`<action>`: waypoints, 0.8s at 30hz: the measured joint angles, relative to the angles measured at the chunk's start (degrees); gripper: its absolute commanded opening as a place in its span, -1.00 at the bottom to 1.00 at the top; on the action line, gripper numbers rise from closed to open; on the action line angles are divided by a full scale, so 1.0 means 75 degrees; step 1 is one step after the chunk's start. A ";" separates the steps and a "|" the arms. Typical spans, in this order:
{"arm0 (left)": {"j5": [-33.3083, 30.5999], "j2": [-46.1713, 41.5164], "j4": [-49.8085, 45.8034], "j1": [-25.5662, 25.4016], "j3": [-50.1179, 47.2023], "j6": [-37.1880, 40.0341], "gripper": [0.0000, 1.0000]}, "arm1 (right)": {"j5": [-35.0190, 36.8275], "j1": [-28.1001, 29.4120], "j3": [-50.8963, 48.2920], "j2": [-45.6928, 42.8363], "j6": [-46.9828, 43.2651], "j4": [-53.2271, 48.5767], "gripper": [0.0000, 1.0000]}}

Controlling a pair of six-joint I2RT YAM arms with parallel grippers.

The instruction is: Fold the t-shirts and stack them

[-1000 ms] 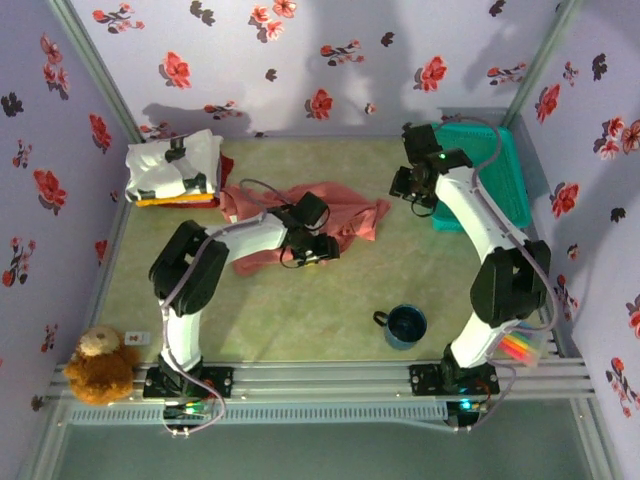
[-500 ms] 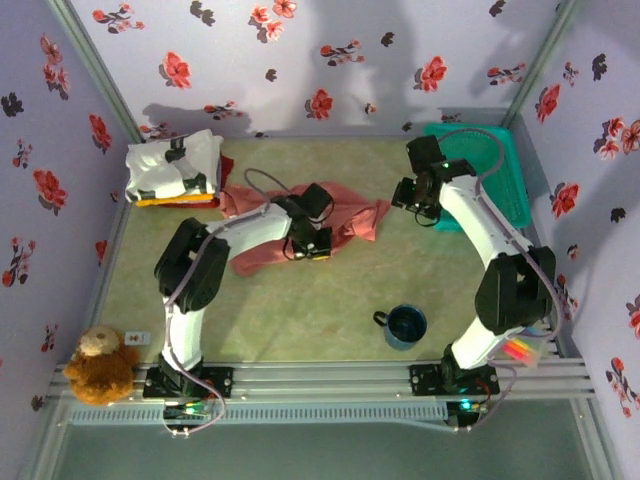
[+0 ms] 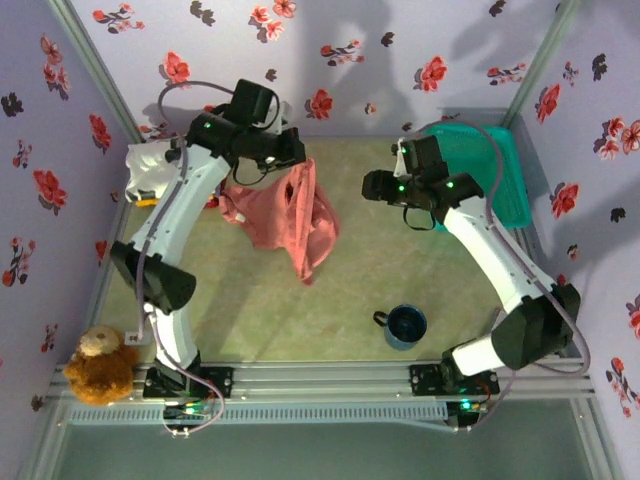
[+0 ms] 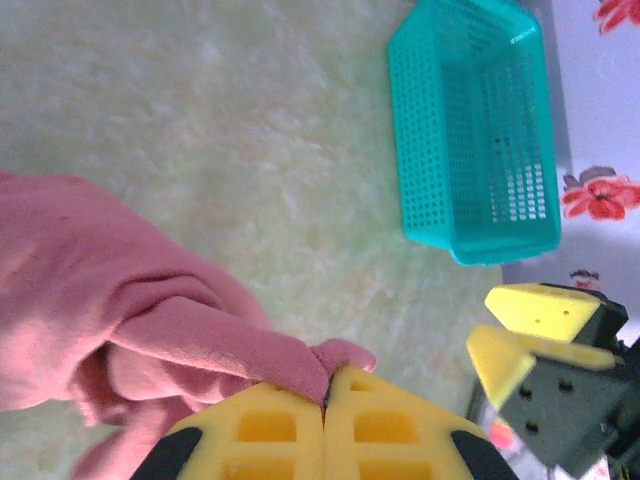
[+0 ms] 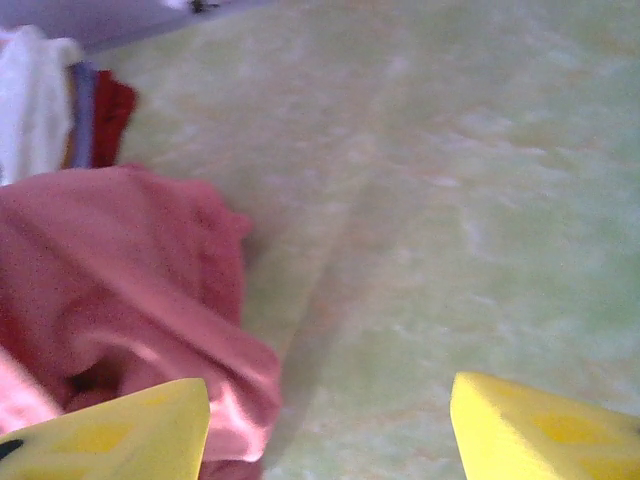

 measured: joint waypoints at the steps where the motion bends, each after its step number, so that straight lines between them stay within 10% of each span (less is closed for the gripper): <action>1: 0.0157 0.0254 -0.0195 -0.0015 0.0280 0.0029 -1.00 | -0.0020 0.0044 -0.0102 -0.0117 -0.0003 0.0128 0.33; 16: 0.1856 0.2157 0.0006 -0.2075 0.2159 -0.0577 -0.97 | 0.1341 -0.1731 -0.0437 -0.1894 -0.0052 -0.0361 0.45; 19: 0.2069 0.3080 0.0382 -0.2075 0.2591 -0.0647 0.07 | 0.1343 -0.1795 -0.0434 -0.1868 -0.0055 -0.0612 0.45; 24: 0.1533 0.3640 0.0160 -0.1859 0.2416 -0.0187 0.22 | 0.1341 -0.1816 -0.0434 -0.1804 -0.0055 -0.0845 0.45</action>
